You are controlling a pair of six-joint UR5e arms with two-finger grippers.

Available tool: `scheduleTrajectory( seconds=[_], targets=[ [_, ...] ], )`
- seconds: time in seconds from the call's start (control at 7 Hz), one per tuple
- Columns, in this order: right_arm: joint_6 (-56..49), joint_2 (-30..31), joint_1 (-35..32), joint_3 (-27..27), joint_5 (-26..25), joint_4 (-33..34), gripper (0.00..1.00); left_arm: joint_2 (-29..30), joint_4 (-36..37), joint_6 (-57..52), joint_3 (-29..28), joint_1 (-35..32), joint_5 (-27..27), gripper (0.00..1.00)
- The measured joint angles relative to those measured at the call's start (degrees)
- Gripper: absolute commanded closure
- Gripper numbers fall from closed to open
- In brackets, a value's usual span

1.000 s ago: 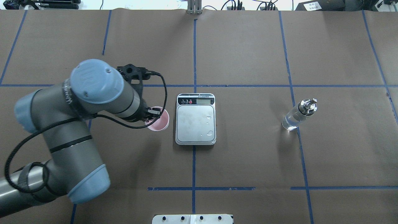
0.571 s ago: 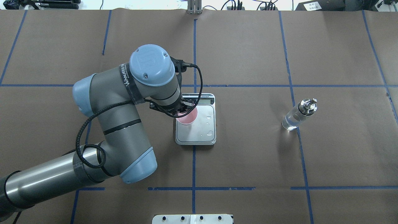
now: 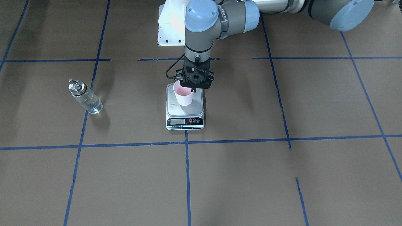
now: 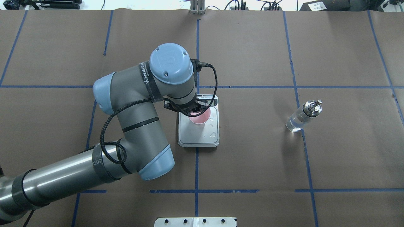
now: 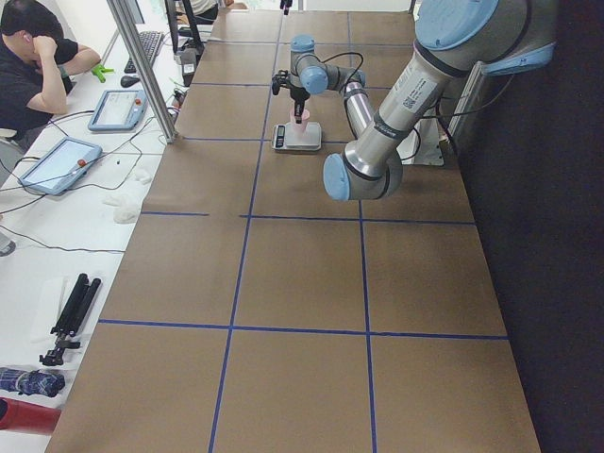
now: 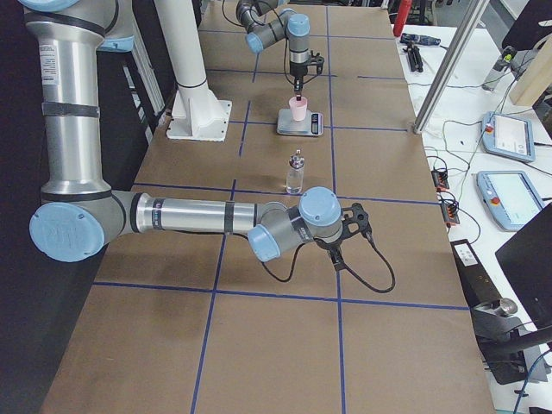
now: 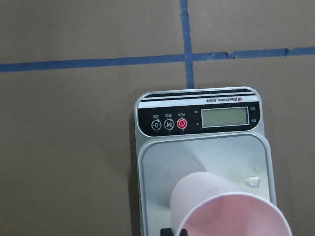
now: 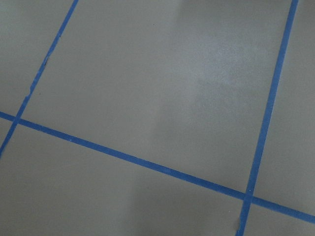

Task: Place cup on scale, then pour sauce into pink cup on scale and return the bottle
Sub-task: 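Carry the pink cup with the left gripper onto the scale, then open the left gripper and withdraw it from the cup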

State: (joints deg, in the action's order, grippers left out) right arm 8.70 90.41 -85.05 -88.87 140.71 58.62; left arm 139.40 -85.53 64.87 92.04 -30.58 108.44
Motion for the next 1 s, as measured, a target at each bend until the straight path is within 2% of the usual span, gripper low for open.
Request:
scheduleTrajectory(
  seconds=[0.14,0.29,0.57,0.71,1.0],
  targets=[
    [0.02,-0.03,-0.01,-0.04,0.00,0.00,0.00,0.20,-1.15,-0.39,-1.10,0.04,-0.04,0.11],
    [0.06,-0.05,-0.02,-0.07,0.00,0.00,0.00,0.13,-1.64,-1.34,-1.35,0.06,-0.06,0.00],
    [0.30,-0.13,-0.01,-0.33,0.08,0.00,0.00,-0.29,-0.47,-3.59,1.29,-0.36,0.17,0.00],
    [0.46,-0.32,0.02,-0.86,0.22,0.00,0.00,-0.74,3.00,-6.21,4.76,-1.77,0.75,0.00],
    [2.50,-0.50,0.14,-3.15,0.77,0.13,0.00,-6.15,12.83,-17.15,16.52,-8.19,2.44,0.00]
  ],
)
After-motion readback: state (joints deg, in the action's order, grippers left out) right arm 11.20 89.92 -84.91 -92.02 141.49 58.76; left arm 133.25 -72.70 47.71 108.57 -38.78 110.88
